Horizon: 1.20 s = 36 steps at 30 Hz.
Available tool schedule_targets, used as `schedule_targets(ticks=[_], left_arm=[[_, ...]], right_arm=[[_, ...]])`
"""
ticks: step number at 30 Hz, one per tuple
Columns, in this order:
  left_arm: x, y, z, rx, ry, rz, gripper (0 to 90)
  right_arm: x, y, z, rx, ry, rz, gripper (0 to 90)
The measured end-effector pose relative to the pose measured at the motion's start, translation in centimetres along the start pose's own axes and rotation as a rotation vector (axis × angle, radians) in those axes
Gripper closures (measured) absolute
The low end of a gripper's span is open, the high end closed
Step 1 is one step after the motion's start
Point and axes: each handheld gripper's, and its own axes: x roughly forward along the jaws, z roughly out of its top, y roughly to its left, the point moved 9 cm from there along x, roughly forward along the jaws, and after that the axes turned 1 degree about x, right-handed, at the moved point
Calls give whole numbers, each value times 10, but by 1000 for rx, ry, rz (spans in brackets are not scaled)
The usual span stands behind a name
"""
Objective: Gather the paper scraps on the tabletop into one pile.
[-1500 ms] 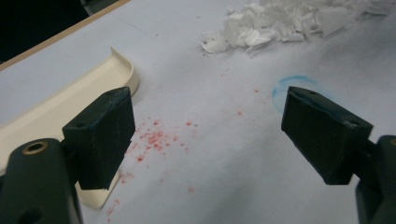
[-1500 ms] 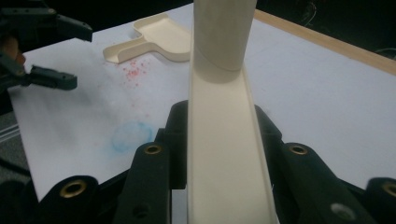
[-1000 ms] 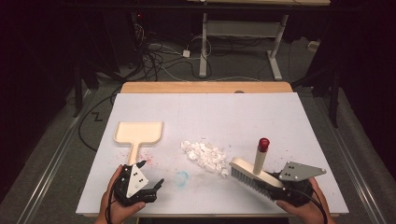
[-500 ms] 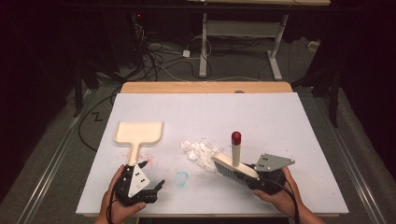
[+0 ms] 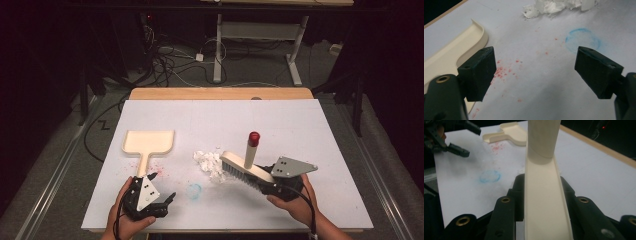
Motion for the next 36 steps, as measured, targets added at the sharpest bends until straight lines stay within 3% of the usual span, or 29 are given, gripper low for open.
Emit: schedule_targets(ticks=[4, 8, 12, 17, 19, 21, 23, 29, 32, 36], left_arm=[[1, 0, 1, -2, -2, -2, 166], [3, 1, 0, 2, 9, -3, 166], [5, 1, -1, 0, 14, -10, 167], [4, 0, -1, -8, 17, -10, 168], [1, -1, -1, -11, 10, -12, 168], [1, 0, -2, -1, 4, -9, 168], [2, 1, -4, -8, 11, -15, 168], [3, -1, -5, 3, 20, -22, 169], [2, -2, -4, 10, 18, -25, 169], [5, -4, -6, 3, 33, -41, 169]], right_arm=[[-4, -12, 12, 3, -38, -34, 678], [8, -32, 26, -25, -74, -93, 678], [40, -62, 35, -75, -57, -141, 678], [93, -97, 32, -84, 10, -121, 678], [112, -109, 29, -116, 48, -140, 678], [128, -114, 28, -85, 56, -132, 678], [142, -115, 27, -78, 57, -141, 678], [164, -91, 27, -91, 49, -61, 675], [162, -77, 25, -127, 51, 2, 670], [149, -55, 24, -121, 10, 139, 674]])
